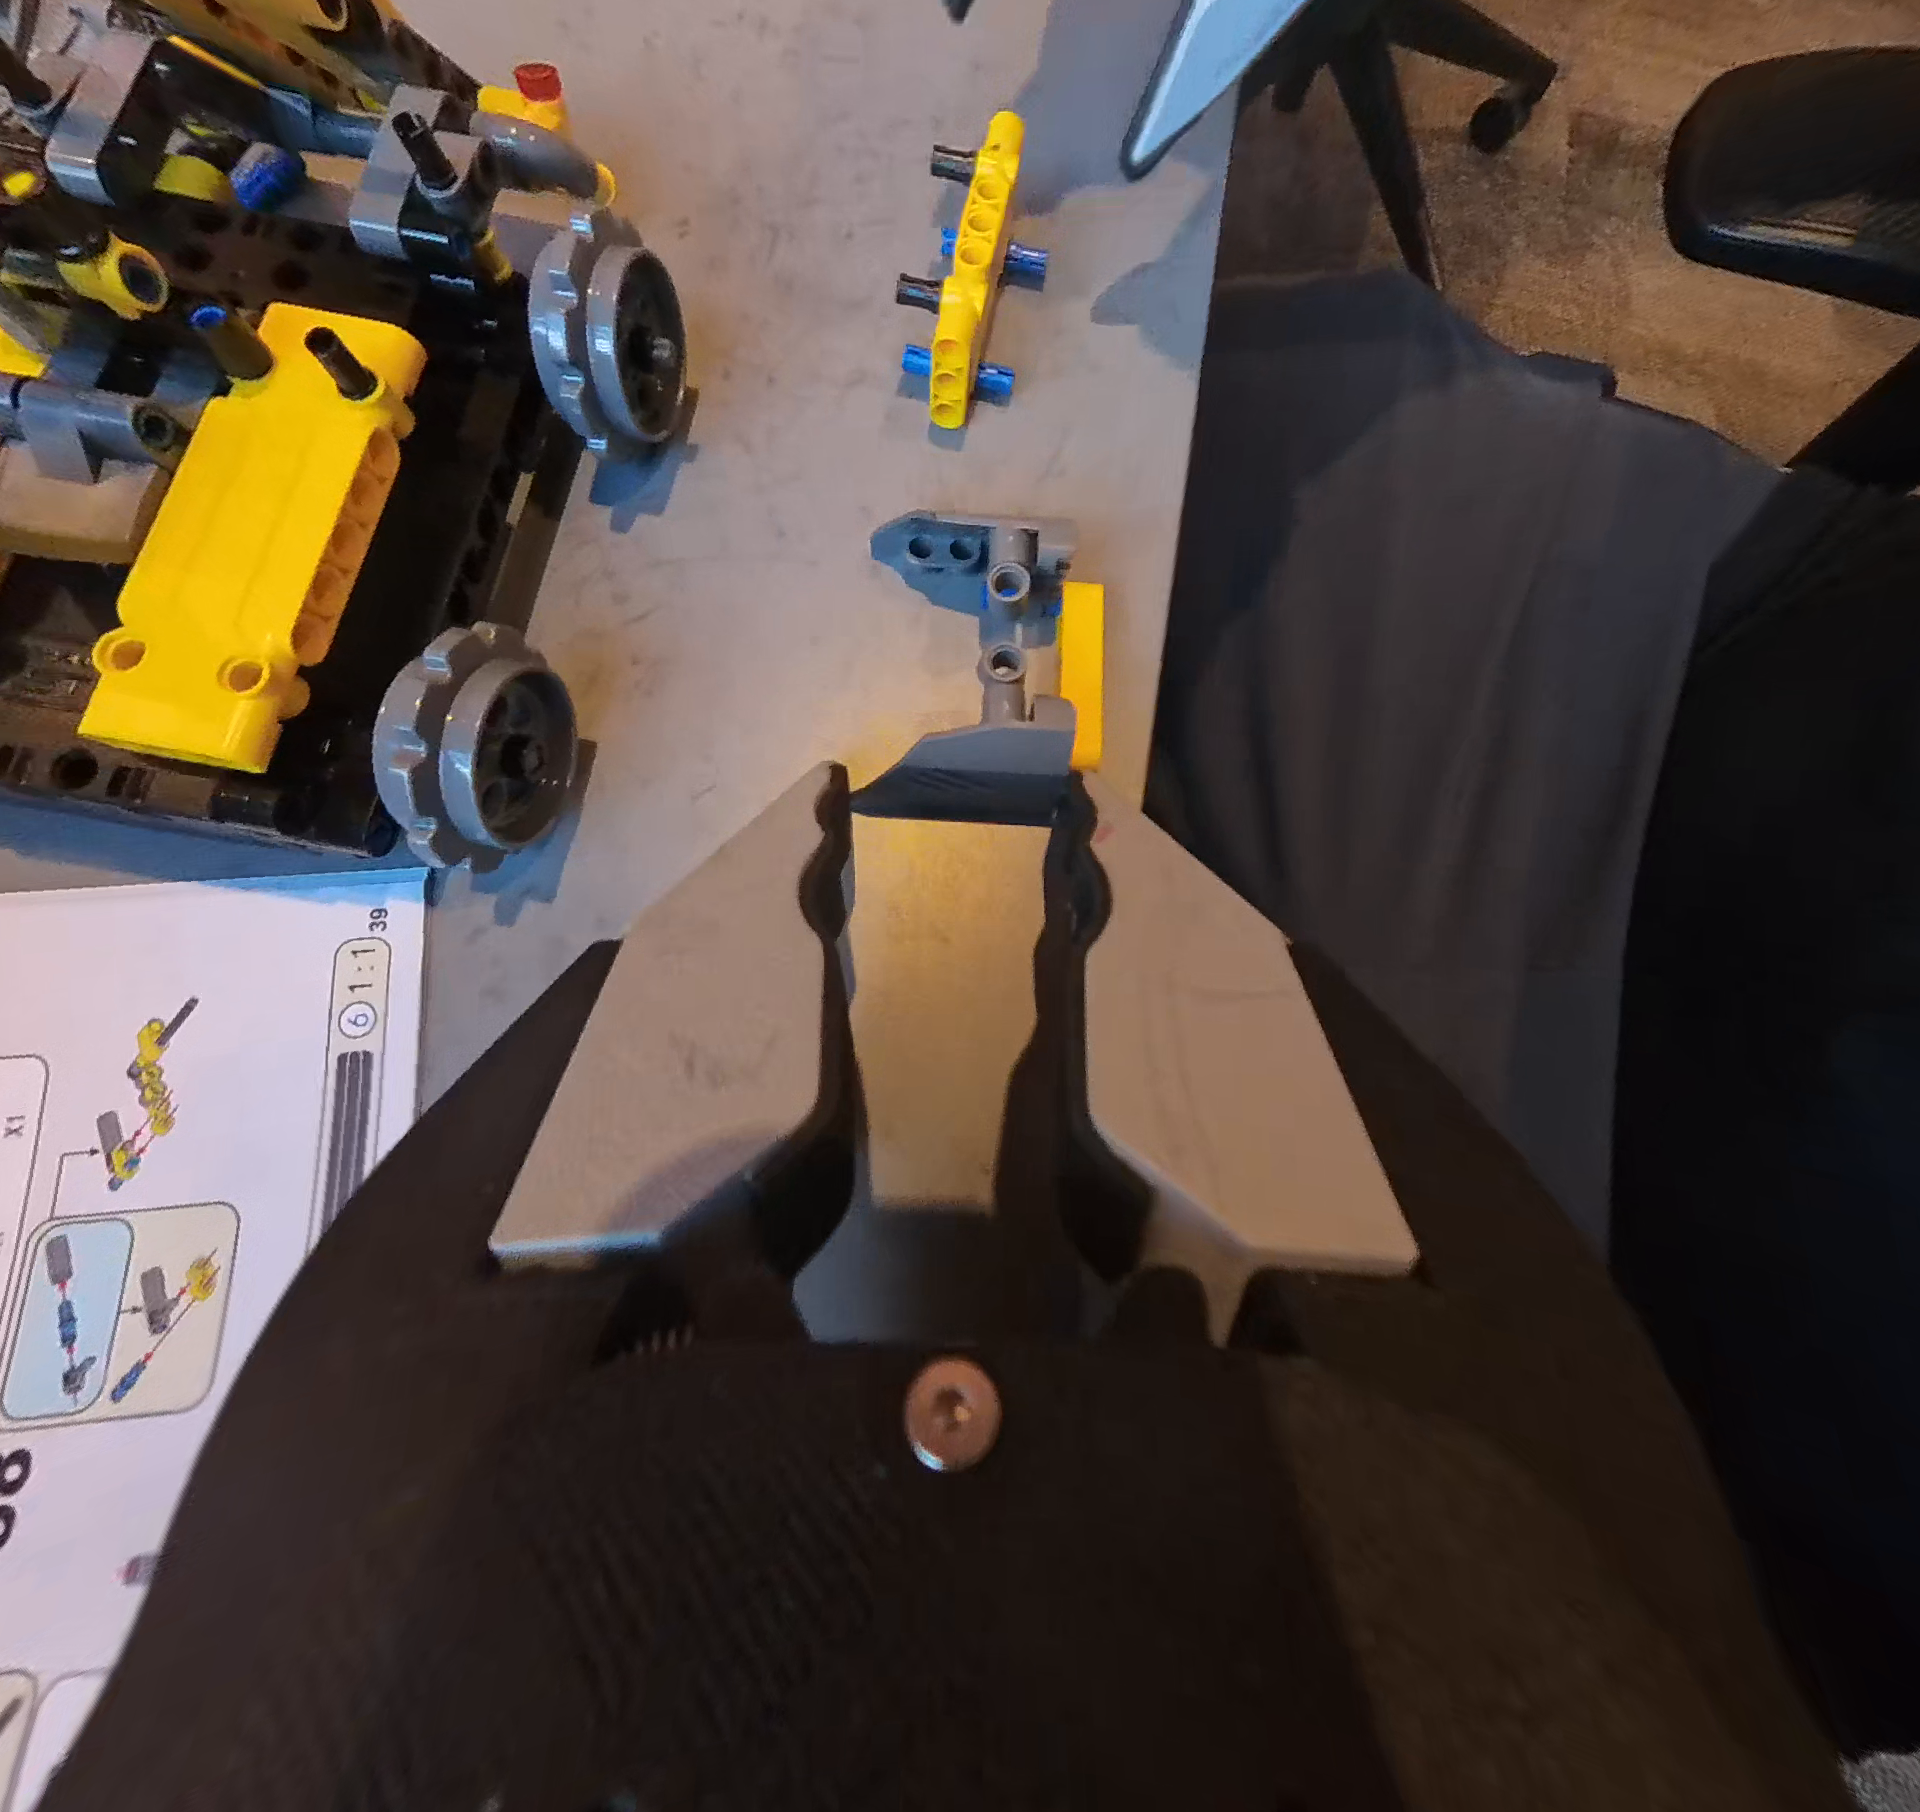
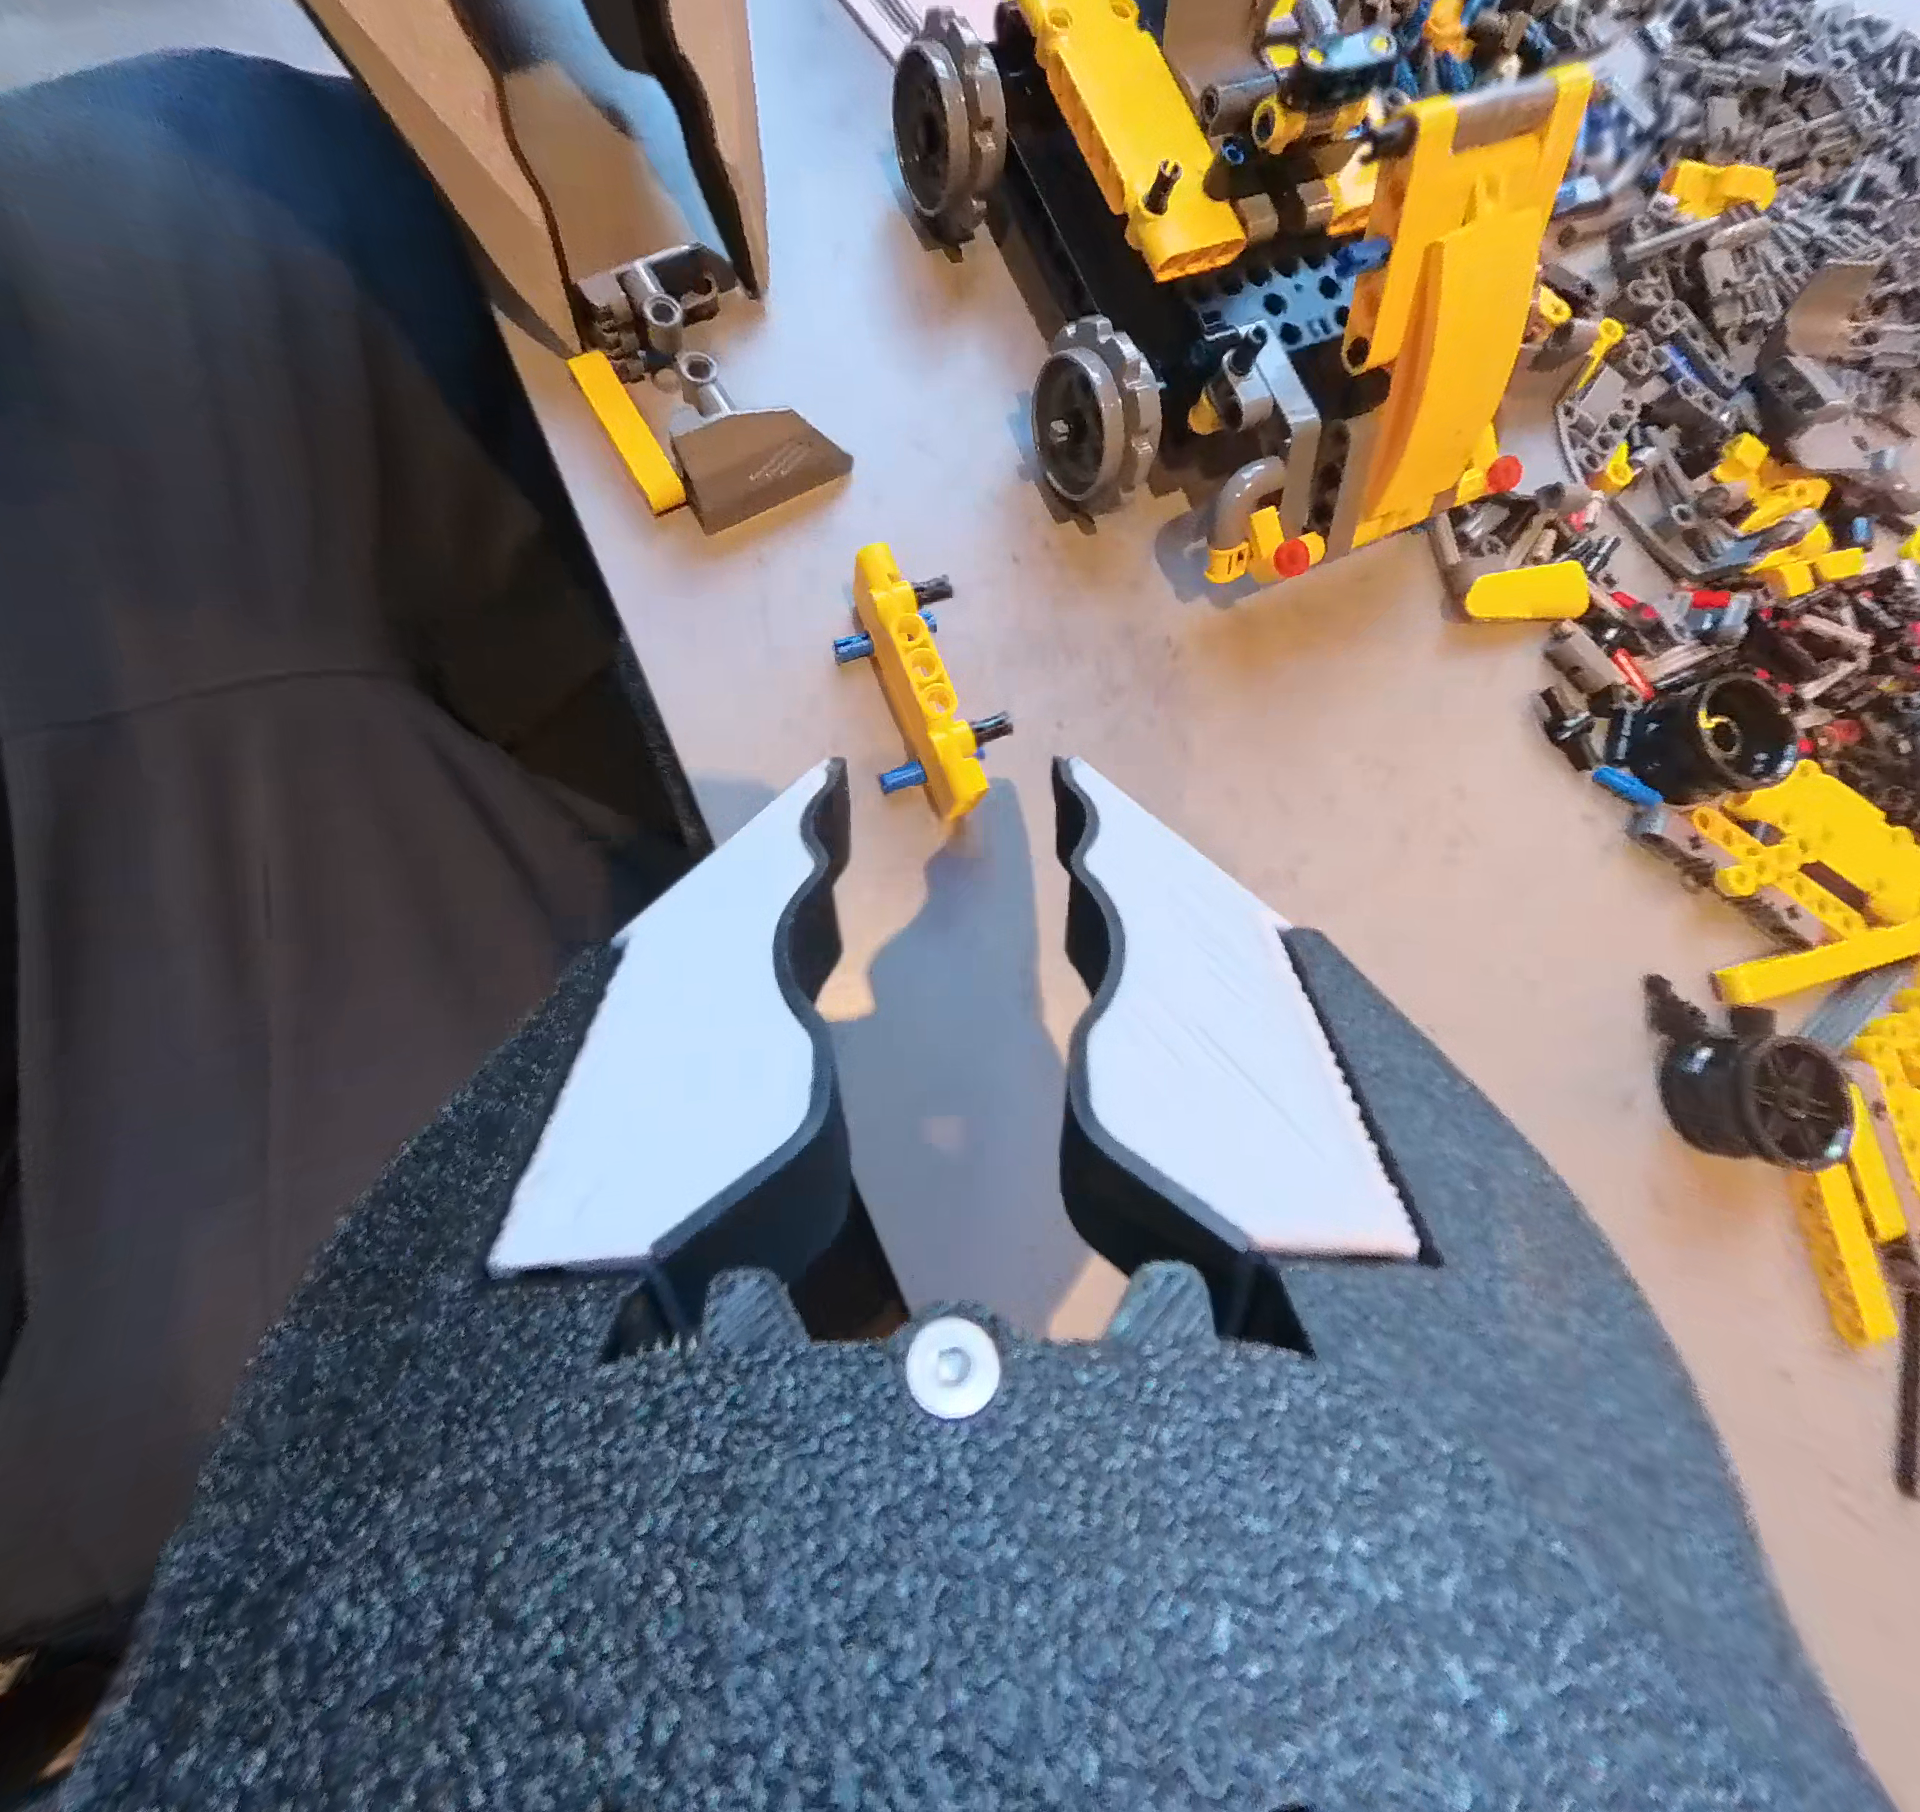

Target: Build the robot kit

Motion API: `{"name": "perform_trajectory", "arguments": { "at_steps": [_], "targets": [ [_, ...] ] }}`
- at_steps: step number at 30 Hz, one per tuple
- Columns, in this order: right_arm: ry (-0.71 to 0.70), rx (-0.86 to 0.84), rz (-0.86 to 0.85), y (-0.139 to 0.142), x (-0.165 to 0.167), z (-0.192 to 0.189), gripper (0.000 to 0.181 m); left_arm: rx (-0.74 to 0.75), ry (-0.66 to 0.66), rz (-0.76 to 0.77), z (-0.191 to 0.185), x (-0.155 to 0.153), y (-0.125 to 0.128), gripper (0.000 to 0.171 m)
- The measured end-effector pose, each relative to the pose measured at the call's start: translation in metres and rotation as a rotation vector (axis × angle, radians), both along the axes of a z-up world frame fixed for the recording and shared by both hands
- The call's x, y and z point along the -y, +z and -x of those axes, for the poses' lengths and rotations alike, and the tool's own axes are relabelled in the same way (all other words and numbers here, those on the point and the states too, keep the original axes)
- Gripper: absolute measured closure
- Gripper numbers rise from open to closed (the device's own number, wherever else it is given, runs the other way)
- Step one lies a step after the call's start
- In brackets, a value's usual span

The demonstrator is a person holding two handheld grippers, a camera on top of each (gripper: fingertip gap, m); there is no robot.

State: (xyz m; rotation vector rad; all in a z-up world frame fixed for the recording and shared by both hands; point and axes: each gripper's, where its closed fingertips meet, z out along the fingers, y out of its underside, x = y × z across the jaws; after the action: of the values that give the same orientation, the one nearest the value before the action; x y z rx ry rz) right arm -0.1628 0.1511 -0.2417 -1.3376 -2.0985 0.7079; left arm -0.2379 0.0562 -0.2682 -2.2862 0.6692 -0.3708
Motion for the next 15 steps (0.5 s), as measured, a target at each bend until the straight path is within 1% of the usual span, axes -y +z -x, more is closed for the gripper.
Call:
{"name": "perform_trajectory", "arguments": {
  "at_steps": [3,5,7,8,10,15],
  "targets": [
    [-0.013,0.001,0.078,-0.008,-0.006,0.006,0.139,0.005,0.002,0.004,0.000,-0.002,0.000,0.131],
    [-0.004,0.013,0.124,-0.014,-0.007,0.007,0.146,0.011,-0.004,0.004,0.000,-0.003,0.000,0.131],
    [-0.002,0.032,0.133,-0.021,-0.008,0.007,0.149,0.013,-0.004,0.002,0.000,-0.005,0.000,0.131],
    [0.003,0.035,0.135,-0.023,-0.007,0.006,0.153,0.019,-0.007,0.002,-0.001,-0.007,0.000,0.131],
    [0.028,0.029,0.137,-0.024,-0.003,0.004,0.172,0.027,-0.018,-0.008,-0.003,-0.010,0.000,0.131],
    [0.028,-0.001,0.160,-0.018,-0.001,-0.002,0.173,0.031,-0.028,-0.018,-0.005,-0.016,0.002,0.130]
  ]
}}
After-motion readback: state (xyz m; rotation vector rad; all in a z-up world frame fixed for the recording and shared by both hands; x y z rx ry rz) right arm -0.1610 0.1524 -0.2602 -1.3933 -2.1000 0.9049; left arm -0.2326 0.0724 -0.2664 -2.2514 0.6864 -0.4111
